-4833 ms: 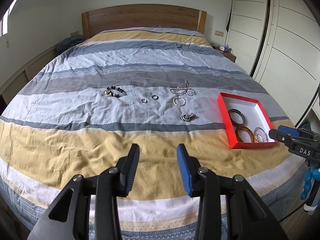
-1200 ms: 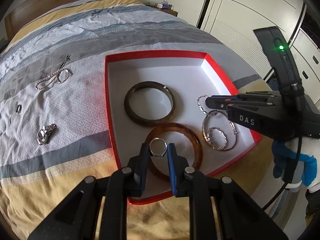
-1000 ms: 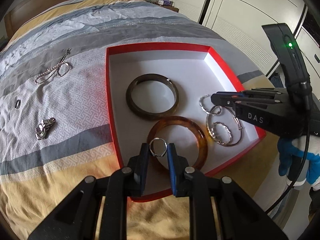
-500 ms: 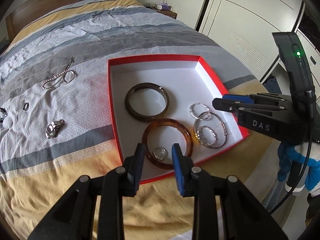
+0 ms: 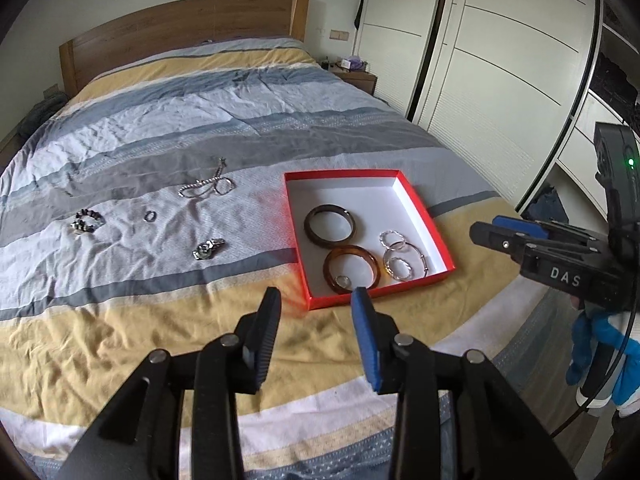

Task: Organize jewelry
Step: 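Lift both open tools out of the box toward the remaining jewelry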

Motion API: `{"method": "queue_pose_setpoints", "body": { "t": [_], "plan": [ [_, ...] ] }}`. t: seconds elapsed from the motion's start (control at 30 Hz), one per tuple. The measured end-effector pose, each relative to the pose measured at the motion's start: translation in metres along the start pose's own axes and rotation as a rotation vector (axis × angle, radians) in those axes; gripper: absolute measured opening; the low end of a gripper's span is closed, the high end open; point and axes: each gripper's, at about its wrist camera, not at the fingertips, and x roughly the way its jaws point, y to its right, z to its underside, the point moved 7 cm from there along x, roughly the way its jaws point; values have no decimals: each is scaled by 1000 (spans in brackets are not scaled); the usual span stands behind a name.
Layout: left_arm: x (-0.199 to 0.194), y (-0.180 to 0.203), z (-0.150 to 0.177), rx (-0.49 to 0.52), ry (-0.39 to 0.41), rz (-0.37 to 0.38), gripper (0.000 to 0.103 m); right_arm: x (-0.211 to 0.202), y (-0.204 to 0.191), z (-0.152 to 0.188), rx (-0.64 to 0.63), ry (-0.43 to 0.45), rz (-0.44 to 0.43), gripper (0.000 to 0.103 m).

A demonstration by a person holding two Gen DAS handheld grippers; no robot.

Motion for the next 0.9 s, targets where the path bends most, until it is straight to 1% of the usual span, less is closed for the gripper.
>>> {"method": "queue_pose_setpoints", "body": {
  "t": [0.1, 0.23, 0.37, 0.47, 0.73, 0.9],
  "plan": [
    [-34, -2, 7, 10, 45, -34, 36, -31, -15, 11, 14, 40, -16, 48],
    [-79, -1, 20, 31, 104, -63, 40, -65, -37, 27, 15, 77, -35, 49],
    [-113, 1, 36, 62, 146, -94, 41, -96, -59, 44, 8, 115, -54, 50],
    [-137, -3, 49, 61, 173, -111, 41, -117, -74, 56, 5, 144, -65, 52],
    [-191, -22, 75, 36, 238, -173, 41, -155, -108, 71, -13, 213, -115, 52],
    [-209, -42, 90, 4, 239, -215, 41, -164, -134, 75, -51, 226, -153, 52]
  ]
}}
